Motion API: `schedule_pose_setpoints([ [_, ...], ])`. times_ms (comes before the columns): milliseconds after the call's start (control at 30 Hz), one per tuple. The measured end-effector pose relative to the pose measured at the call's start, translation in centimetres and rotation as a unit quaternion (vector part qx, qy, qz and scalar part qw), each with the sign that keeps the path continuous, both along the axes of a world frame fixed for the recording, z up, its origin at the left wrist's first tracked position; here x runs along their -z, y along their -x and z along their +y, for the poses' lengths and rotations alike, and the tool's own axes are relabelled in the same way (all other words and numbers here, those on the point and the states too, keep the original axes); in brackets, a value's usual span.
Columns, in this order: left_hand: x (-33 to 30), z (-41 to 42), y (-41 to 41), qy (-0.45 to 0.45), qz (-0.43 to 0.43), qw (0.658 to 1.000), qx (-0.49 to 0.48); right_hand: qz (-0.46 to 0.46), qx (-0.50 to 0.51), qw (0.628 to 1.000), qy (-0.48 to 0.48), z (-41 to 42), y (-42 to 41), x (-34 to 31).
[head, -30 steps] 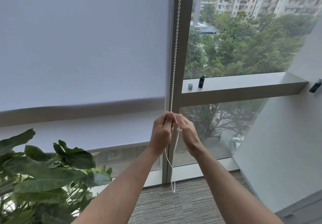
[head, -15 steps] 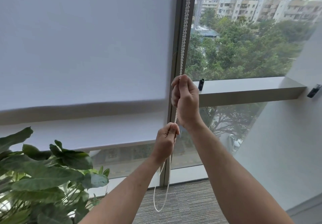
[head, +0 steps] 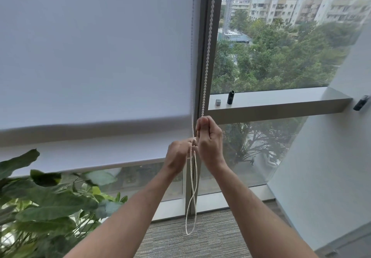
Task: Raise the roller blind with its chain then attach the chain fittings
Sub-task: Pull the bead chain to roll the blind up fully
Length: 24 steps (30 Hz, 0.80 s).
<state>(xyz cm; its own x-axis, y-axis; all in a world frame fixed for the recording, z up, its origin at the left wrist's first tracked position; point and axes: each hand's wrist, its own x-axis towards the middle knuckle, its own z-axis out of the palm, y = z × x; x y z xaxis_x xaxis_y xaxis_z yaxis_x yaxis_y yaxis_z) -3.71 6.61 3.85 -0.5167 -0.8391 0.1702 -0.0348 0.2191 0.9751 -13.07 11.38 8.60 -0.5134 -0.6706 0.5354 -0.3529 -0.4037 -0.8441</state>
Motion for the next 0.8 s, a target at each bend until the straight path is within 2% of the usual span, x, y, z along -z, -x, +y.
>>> schedule_pose_setpoints([
  [133,-2.5,-0.8,0.0,-0.017,0.004,0.999,-0.032,-0.002,-0.012,0.999,-0.035,0.8,0.0,2.9],
  [400,-8.8,0.2,1.2,0.014,0.185,0.981,0.055,-0.010,-0.017,0.992,-0.126,2.1,-0.4,9.1],
  [533,-9.7,0.8,2.5,0.016,0.227,0.972,0.063,-0.008,-0.026,0.991,-0.128,2.0,-0.5,9.3],
  [633,-9.0,0.9,2.9,0.027,0.243,0.969,0.031,-0.050,-0.074,0.988,-0.128,2.3,-0.9,9.3],
  [733,-8.8,1.0,2.8,0.041,0.240,0.970,0.015,-0.151,-0.153,0.966,-0.143,2.4,-0.8,9.0],
  [800,-9.0,0.9,2.7,0.054,0.232,0.971,-0.002,-0.138,-0.176,0.964,-0.145,2.2,-0.5,8.8],
])
